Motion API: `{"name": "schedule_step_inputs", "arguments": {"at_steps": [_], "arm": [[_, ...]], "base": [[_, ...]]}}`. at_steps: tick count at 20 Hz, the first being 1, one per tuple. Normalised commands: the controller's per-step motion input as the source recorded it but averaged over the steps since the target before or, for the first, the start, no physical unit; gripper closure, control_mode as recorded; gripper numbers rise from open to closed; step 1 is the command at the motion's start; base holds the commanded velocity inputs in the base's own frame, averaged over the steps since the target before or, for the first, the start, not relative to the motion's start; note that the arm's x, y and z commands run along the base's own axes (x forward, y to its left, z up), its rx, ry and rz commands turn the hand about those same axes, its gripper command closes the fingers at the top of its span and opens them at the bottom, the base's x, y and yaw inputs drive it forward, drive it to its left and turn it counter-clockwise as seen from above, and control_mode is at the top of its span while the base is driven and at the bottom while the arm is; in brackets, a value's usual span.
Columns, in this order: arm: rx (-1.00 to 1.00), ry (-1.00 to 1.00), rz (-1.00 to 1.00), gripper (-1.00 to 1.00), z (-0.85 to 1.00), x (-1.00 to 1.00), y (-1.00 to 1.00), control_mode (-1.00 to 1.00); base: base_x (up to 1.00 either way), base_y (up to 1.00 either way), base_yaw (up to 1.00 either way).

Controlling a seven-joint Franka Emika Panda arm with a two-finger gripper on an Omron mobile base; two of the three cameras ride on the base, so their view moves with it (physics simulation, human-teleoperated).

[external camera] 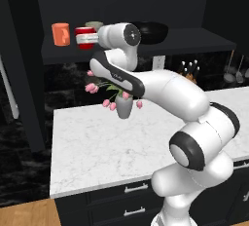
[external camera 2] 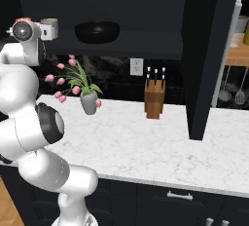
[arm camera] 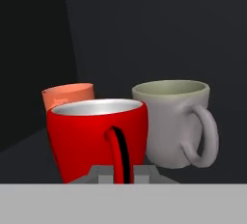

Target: Gather all objects into one cabinet and sort the glasses and bowls to opposite sides.

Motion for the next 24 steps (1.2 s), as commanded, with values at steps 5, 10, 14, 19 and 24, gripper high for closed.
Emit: {"name": "schedule_step_inputs", "arguments": {"at_steps": [5, 10, 14, 19, 24], "arm": [[0.0, 0.02, 0.0, 1.0, 0.0, 0.0, 0.22, -1.0], [0.0, 0.0, 0.0, 1.0, -0.14, 0.0, 0.01, -1.0], [0.0, 0.0, 0.0, 1.0, -0.18, 0.0, 0.01, -1.0], [0.0, 0.0, 0.0, 1.0, -0.07, 0.0, 0.01, -1.0], [0.0, 0.0, 0.0, 1.0, 0.0, 0.0, 0.0, -1.0]], "base": [[0.0, 0.0, 0.0], [0.0, 0.0, 0.0], [0.0, 0.0, 0.0], [0.0, 0.0, 0.0], [0.0, 0.0, 0.0]]}}
